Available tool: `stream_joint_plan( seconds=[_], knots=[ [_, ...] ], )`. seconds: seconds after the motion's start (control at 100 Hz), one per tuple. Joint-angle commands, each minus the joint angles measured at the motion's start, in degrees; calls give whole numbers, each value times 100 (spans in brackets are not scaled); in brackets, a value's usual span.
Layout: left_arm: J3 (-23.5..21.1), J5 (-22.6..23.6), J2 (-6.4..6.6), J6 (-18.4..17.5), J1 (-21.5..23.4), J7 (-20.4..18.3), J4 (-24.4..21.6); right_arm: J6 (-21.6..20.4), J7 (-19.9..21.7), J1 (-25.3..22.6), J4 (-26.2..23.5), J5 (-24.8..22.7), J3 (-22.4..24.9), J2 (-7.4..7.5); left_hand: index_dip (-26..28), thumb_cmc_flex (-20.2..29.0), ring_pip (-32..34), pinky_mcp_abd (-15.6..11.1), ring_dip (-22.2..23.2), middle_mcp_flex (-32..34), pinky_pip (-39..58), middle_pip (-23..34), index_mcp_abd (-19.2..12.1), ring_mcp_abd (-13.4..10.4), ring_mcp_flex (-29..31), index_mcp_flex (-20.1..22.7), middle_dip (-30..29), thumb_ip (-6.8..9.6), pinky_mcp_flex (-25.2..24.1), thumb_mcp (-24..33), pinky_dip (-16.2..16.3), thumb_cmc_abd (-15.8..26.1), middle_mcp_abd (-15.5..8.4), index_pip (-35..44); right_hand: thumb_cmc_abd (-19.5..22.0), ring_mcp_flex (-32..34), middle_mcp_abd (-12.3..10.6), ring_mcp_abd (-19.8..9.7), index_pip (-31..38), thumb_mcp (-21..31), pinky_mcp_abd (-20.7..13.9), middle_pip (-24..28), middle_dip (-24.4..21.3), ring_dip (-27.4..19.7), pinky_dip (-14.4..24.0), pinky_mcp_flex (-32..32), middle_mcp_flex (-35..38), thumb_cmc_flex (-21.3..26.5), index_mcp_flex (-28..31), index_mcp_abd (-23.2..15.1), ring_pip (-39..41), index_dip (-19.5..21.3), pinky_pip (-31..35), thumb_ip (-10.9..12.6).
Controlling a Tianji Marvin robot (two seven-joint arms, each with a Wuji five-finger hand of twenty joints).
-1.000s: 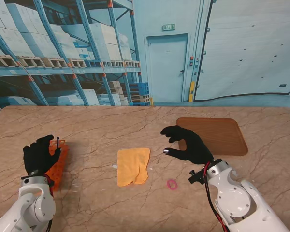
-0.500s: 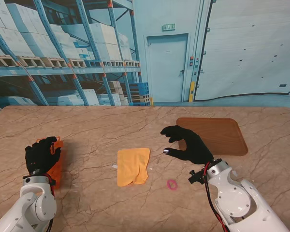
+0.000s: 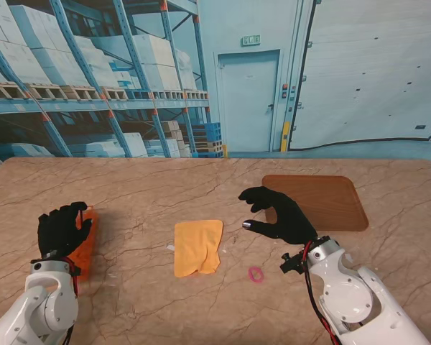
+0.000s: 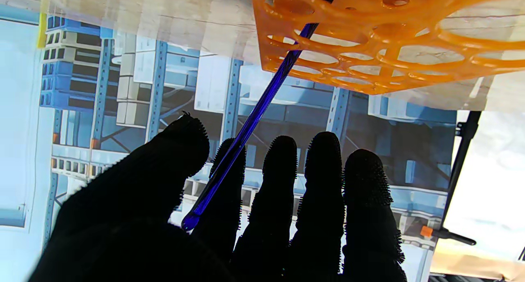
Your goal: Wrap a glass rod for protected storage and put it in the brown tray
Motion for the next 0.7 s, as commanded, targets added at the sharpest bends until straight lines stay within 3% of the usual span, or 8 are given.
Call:
stream_joint_plan(
  seconds=[0.0, 0.24, 0.28, 0.69],
  knots=[
    [-22, 52, 20, 24, 61, -24, -109, 14, 5, -20, -48, 6, -18, -13, -42, 29, 10, 121, 13, -71, 143, -44, 75, 141, -81, -12, 15, 74, -85, -95, 131, 223, 152, -63, 120, 78, 16, -2, 38, 116, -34, 47, 29, 70, 33, -23, 40, -207, 83, 4, 56, 8, 125, 129],
    [-103, 240, 56, 149, 161, -122, -280, 24, 7, -18, -51, 13, -21, -13, -22, 77, 66, 150, 41, 4, 185, -43, 116, 184, -18, 53, 29, 121, -9, -43, 166, 123, 220, -104, 115, 75, 20, -1, 36, 117, -37, 43, 28, 69, 33, -22, 35, -205, 83, -2, 54, 9, 125, 130],
    [-115, 276, 64, 174, 175, -137, -299, 24, 7, -18, -51, 13, -21, -13, -10, 94, 87, 144, 51, 28, 201, -11, 122, 190, 2, 70, 46, 118, 16, -23, 175, 94, 81, -100, 117, 72, 20, 0, 35, 115, -34, 44, 28, 69, 33, -26, 38, -210, 81, 3, 53, 9, 122, 129],
    [-206, 496, 107, 312, 271, -240, -412, 41, 11, -18, -55, 24, -21, -14, 64, 181, 391, 155, 188, 236, 365, 211, 129, 201, 211, 228, 155, 11, 245, 12, 266, -77, 114, -33, 116, 72, 24, 0, 35, 120, -35, 45, 28, 70, 33, -28, 36, -206, 76, 4, 56, 10, 121, 131]
  ],
)
